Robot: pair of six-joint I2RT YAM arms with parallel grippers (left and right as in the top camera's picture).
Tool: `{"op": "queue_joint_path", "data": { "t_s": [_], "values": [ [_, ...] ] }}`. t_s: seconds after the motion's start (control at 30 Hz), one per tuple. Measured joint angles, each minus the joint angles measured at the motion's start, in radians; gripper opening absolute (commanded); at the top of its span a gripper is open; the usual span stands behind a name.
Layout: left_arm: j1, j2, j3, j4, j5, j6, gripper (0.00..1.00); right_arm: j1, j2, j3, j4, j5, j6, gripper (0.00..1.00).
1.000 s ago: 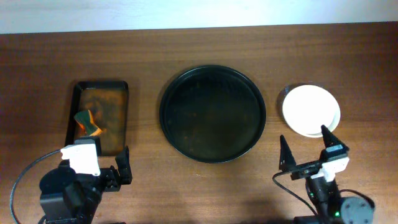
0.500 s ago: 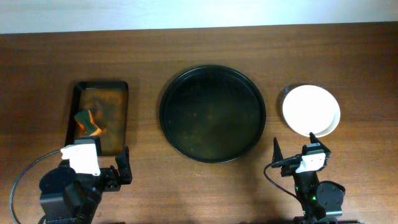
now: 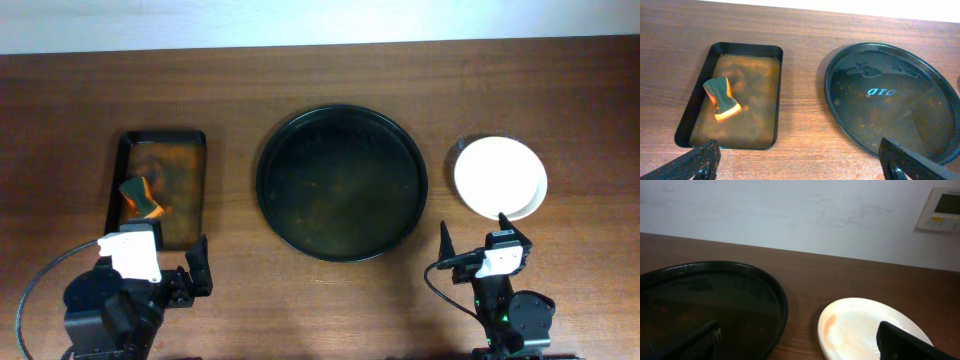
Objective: Clean dirty plates on tray and stack at the side
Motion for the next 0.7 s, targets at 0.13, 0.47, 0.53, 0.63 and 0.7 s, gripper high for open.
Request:
{"op": "queue_joint_path", "data": {
  "t_s": [0.13, 0.47, 0.53, 0.63, 0.7],
  "values": [
    [0.000, 0.000, 0.000, 0.000, 0.000, 0.000, 0.99, 0.000, 0.000, 0.000, 0.000, 0.000, 0.000, 0.99],
    [0.000, -0.038, -0.028, 0.008, -0.025, 0.011, 0.99, 0.000, 0.000, 0.000, 0.000, 0.000, 0.000, 0.99],
    [-0.001, -0.095, -0.086, 0.042, -0.028, 0.016, 0.99, 0.000, 0.000, 0.000, 0.000, 0.001, 0.001, 0.98],
    [-0.021, -0.219, -0.249, 0.161, -0.031, 0.020, 0.99, 0.000, 0.000, 0.000, 0.000, 0.003, 0.000, 0.99],
    [-0.048, -0.311, -0.388, 0.289, -0.031, 0.021, 0.99, 0.000, 0.000, 0.000, 0.000, 0.003, 0.000, 0.98]
  ]
}}
